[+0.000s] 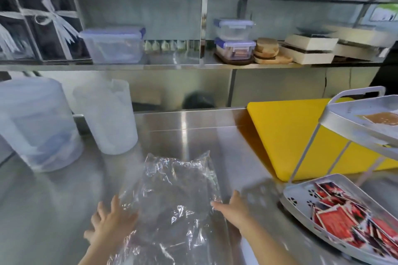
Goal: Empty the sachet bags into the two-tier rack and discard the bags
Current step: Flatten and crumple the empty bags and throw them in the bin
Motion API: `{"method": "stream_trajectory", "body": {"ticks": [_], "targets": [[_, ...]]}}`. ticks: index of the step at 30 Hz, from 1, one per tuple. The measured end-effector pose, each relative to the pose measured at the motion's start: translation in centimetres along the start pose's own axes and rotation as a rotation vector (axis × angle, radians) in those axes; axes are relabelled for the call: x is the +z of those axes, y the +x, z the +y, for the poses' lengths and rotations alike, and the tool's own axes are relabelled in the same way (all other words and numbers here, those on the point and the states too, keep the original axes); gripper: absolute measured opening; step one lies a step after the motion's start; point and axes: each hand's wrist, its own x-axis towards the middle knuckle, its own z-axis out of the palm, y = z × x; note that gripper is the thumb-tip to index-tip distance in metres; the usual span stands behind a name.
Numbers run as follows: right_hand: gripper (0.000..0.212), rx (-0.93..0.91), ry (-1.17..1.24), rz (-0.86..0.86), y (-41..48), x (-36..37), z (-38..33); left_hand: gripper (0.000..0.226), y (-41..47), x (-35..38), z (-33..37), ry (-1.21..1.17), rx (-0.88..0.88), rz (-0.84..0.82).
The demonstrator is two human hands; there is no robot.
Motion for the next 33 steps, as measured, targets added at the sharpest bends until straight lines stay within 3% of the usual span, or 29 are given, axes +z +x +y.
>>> {"method": "stream_trajectory", "body": {"ticks": [9, 13, 16, 25, 29, 33], "targets": [[0.080, 0.085, 0.114, -0.052, 0.2, 1.5, -0.7, 0.088, 1.4, 0.7, -0.3, -0.234, -0.132, -0.094], [0.031, 0.068, 0.192, -0.148, -0.1, 1.9, -0.6, 0.063, 1.8, 0.6, -0.2, -0.374, -0.177, -0.164], [0.029, 0.012, 0.221, -0.205, -0.1, 2.0, -0.4, 0.026, 1.6, -0.1, -0.3, -0.529, -0.123, -0.246], [0.027, 0.011, 0.357, -0.260, 0.3, 0.4, 0.6, 0.009, 1.6, -1.3, -1.1, -0.741, 0.046, -0.466], [0.025, 0.015, 0.428, -0.310, 0.6, -0.1, 1.0, 0.016, 1.1, -1.2, -1.5, -0.821, 0.013, -0.583], [0.015, -0.016, 0.460, -0.306, 1.0, 0.1, 1.0, 0.046, 1.0, -0.3, -1.7, -0.894, -0.003, -0.463]]}}
